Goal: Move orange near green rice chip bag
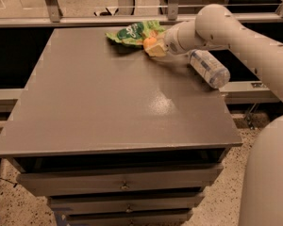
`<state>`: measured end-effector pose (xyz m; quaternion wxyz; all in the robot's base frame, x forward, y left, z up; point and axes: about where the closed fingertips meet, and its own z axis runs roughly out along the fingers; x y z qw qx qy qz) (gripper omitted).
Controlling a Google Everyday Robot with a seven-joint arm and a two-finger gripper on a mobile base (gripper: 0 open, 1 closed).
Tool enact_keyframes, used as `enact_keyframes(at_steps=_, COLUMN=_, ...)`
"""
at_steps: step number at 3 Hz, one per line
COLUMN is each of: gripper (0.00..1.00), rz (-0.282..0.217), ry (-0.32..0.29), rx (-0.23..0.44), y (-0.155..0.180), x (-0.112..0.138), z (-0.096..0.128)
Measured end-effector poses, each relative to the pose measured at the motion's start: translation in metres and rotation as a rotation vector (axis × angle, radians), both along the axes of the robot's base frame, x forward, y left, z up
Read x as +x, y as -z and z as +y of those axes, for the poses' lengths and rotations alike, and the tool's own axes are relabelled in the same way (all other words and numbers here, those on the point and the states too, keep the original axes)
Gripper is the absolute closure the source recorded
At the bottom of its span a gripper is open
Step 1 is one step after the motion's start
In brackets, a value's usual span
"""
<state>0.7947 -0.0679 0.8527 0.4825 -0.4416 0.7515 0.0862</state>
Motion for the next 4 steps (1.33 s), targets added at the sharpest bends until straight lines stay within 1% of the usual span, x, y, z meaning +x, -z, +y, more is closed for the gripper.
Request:
enact_keyframes(at_steps=1, gripper=0.13, rz=0.004, ry=-0.007, rx=0.014, y=-0.001, x=-0.001, z=0.006)
enact_keyframes(at_steps=2, gripper=0.0, rz=0.006, ry=-0.011, rx=0.025, y=-0.001, x=-0.002, z=0.01)
enact_keyframes(at_steps=3, gripper=0.0, rz=0.0, ry=-0.018, rx=0.035, y=-0.006, x=-0.006, z=0.013)
enact_keyframes(at_steps=4, gripper=0.0, rz=-0.026, ry=-0.016, rx=0.04, y=-0.023, x=-0.014, z=0.01)
